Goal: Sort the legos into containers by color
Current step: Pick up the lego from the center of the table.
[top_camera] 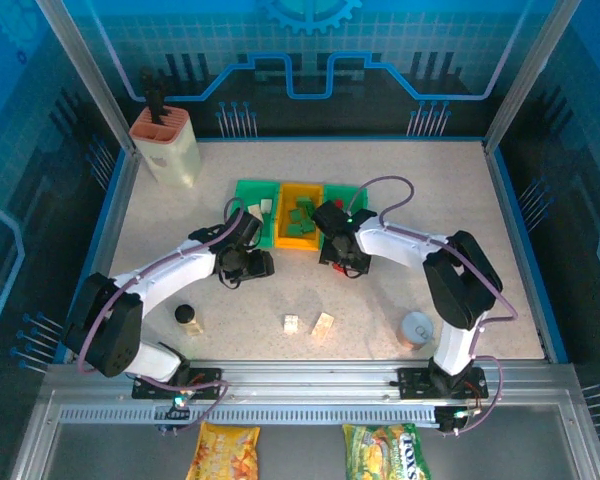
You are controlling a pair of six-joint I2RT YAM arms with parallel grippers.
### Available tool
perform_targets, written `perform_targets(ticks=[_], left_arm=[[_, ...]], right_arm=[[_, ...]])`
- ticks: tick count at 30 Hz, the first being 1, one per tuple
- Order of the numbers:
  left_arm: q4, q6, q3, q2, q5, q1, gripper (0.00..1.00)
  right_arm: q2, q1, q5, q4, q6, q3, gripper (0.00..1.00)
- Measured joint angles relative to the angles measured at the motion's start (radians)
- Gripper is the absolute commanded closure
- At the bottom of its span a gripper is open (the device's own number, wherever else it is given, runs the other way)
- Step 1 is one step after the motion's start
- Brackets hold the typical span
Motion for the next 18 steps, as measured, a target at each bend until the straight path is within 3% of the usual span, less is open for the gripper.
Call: perform_targets(ticks=[6, 18], left_arm=[[0.003, 0.000, 0.000, 0.000, 0.000, 0.000, 0.43], [0.003, 0.000, 0.000, 0.000, 0.000, 0.000, 0.43]], right_arm=[[0.068, 0.000, -0.001, 0.034, 0.010, 0.006, 0.28], [0.100, 0.000, 0.000, 0.063, 0.003, 0.011, 0.47]])
